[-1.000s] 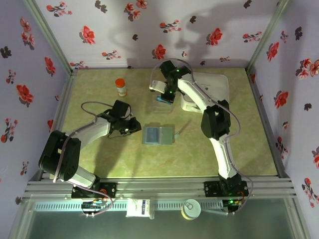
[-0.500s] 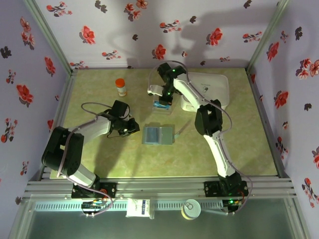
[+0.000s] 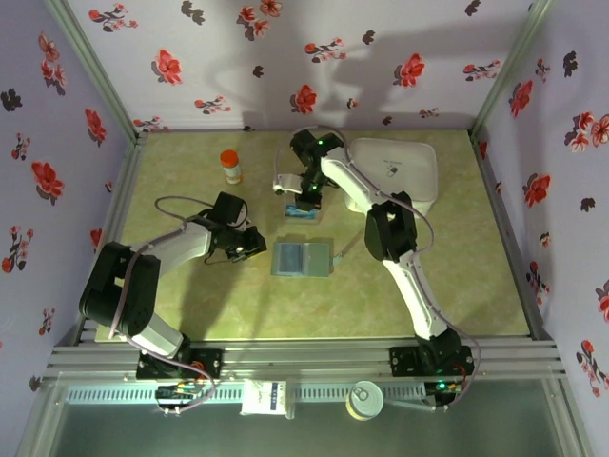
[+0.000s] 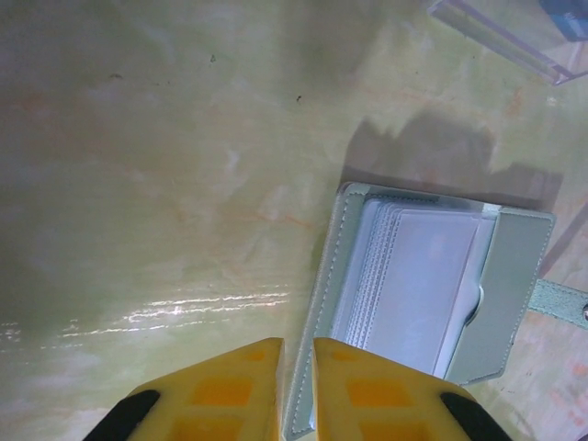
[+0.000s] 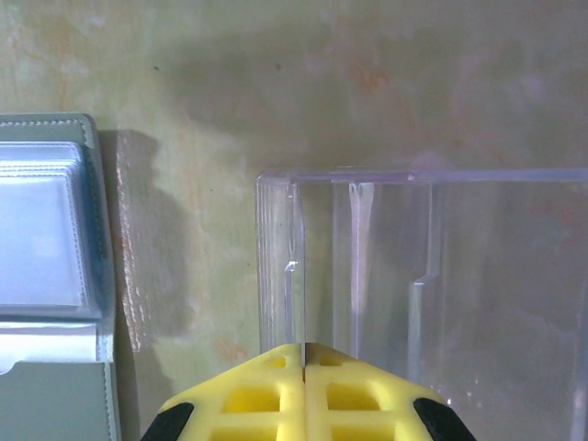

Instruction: Take the credit cards out of the card holder

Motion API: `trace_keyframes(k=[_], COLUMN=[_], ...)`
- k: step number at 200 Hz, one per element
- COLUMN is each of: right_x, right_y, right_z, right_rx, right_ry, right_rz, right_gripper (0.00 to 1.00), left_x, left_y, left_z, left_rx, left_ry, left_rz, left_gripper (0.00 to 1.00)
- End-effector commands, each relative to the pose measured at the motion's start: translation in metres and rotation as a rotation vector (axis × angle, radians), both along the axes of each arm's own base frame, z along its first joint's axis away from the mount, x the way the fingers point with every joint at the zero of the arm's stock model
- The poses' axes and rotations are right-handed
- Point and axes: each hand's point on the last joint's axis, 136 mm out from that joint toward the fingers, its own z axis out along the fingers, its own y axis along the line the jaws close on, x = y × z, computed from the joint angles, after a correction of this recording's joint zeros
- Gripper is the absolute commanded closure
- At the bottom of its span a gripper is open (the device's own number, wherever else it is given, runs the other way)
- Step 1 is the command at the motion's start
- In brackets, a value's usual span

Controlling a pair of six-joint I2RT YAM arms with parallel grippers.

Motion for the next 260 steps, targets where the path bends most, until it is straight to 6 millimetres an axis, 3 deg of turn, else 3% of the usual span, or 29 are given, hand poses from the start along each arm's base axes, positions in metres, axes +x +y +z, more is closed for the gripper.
trace_keyframes(k=[1, 25, 43, 96, 146, 181, 215, 238, 260], right_x=[-0.008, 0.000, 0.012, 0.034, 0.036, 0.040, 0.029, 0.030, 0.038], right_y=[0.006, -0.002, -0.007, -0.007, 0.000, 0.003, 0.004, 0.005, 0.005], right_z=[-0.005, 0.004, 0.016, 0.038, 0.036, 0.017, 0.004, 0.005, 0.019], right_rx=[-0.008, -0.025, -0.012, 0.016, 0.022, -0.011, -0.028, -0.032, -0.023], right_ry=[0.015, -0.014, -0.057, -0.183, -0.205, -0.241, -0.210, -0.221, -0.268], right_rz=[0.043, 0.006, -0.043, -0.100, -0.115, -0.122, -0.104, -0.107, -0.127], right_gripper=[0.96, 0.80, 0.75, 0.79, 0.81, 0.93, 0.93, 0.89, 0.89], left_x=[0.000, 0.002, 0.003, 0.005, 0.002, 0.001, -0.001, -0.002, -0.001], left_y=[-0.001, -0.002, -0.002, -0.006, -0.004, -0.004, -0.003, -0.003, -0.003], left_z=[-0.002, 0.000, 0.000, 0.000, 0.000, -0.001, -0.003, -0.002, 0.000], left_rx=[-0.003, -0.008, -0.008, -0.028, -0.027, -0.028, -0.029, -0.029, -0.034], left_ry=[0.018, 0.014, 0.010, 0.011, 0.008, 0.010, 0.013, 0.015, 0.005], left_rz=[-0.014, -0.015, -0.016, -0.016, -0.016, -0.013, -0.011, -0.012, -0.010], left_gripper=[0.85, 0.85, 0.85, 0.85, 0.85, 0.85, 0.85, 0.85, 0.85])
